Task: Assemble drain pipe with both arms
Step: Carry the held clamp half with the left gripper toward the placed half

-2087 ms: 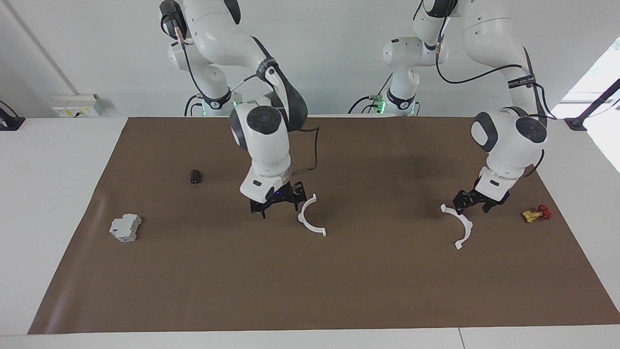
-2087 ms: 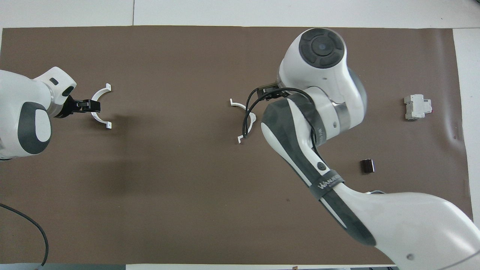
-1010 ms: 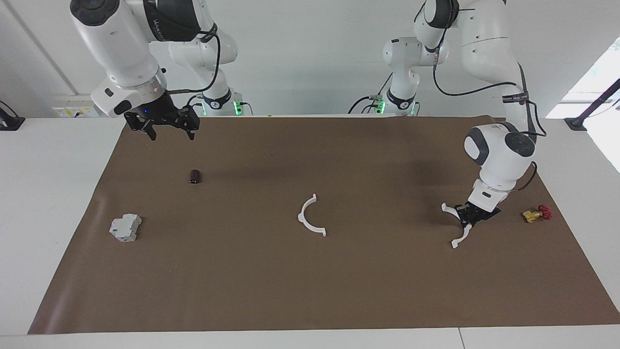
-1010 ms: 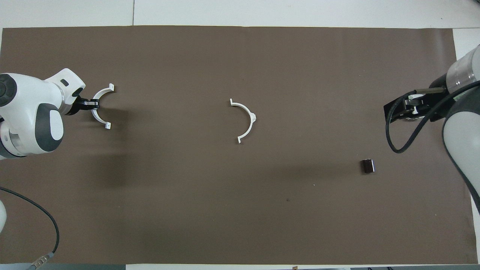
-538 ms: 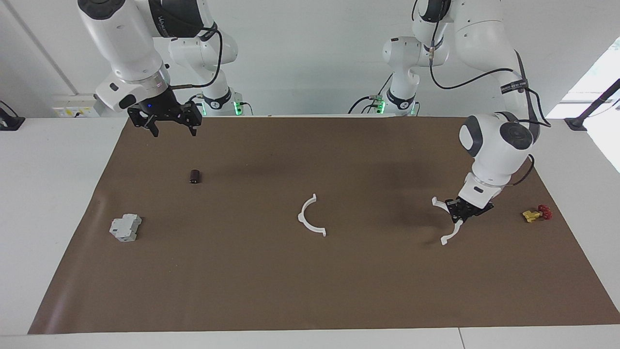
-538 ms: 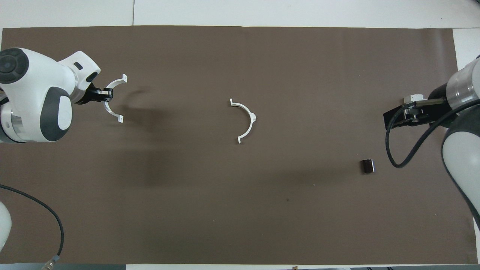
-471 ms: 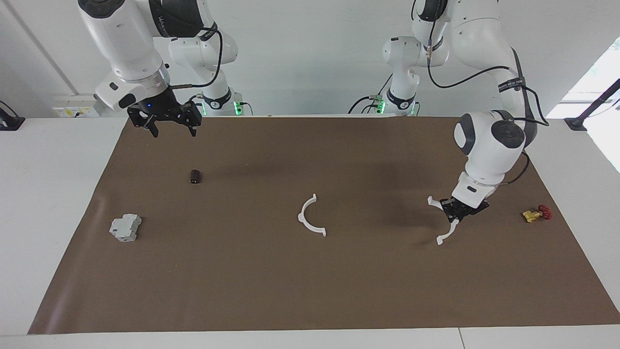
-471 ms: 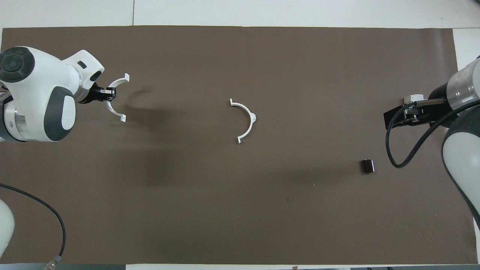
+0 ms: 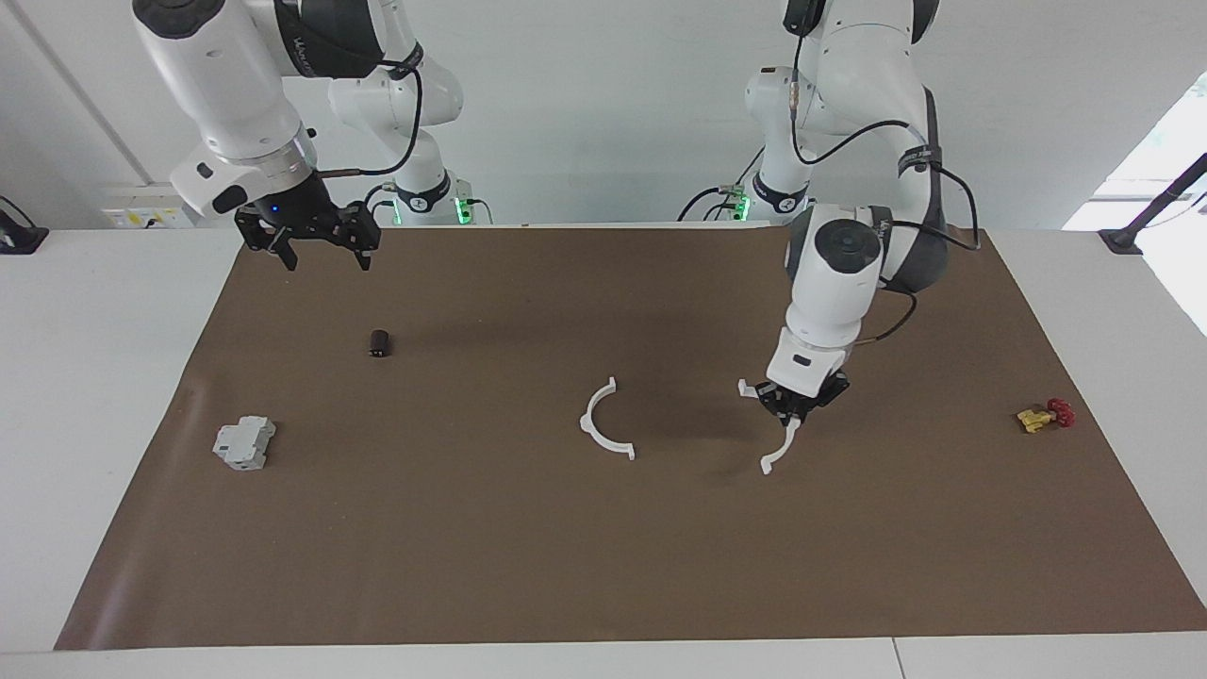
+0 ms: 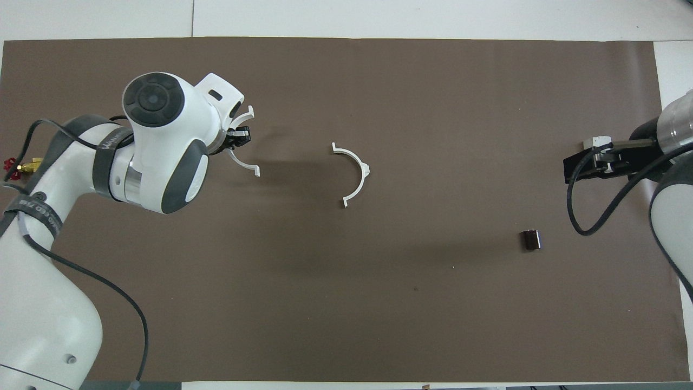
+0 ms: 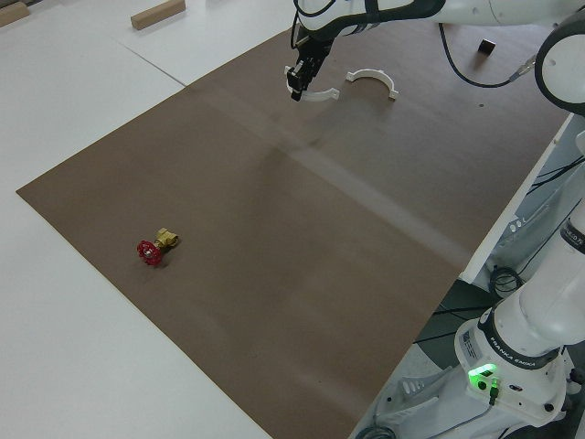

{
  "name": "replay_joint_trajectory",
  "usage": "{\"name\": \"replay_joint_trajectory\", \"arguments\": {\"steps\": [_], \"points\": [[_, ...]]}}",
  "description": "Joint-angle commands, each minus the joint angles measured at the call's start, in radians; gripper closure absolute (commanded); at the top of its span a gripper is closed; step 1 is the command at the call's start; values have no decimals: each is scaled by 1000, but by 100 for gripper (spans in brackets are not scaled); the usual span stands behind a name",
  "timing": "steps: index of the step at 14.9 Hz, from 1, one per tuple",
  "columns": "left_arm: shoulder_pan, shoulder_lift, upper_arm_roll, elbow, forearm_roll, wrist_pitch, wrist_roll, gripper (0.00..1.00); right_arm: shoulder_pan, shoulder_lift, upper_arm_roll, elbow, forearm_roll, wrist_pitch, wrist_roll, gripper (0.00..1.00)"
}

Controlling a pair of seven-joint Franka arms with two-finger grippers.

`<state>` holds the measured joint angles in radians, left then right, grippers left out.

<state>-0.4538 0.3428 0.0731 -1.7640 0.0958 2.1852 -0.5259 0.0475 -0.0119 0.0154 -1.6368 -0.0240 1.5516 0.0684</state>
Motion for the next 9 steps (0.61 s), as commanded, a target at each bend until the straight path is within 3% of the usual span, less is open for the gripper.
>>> {"name": "replay_joint_trajectory", "arguments": {"steps": [1, 5, 9], "points": [[-70, 70, 14, 64, 22, -24, -115, 100, -26, -7, 6, -12, -2, 18, -25, 0], [-137, 140, 16, 110, 27, -13, -169, 100, -54, -5, 5, -12, 4, 30, -27, 0], [-170, 147, 14, 98, 61, 22, -178, 100, -57, 0, 8, -8, 9, 30, -36, 0]]}}
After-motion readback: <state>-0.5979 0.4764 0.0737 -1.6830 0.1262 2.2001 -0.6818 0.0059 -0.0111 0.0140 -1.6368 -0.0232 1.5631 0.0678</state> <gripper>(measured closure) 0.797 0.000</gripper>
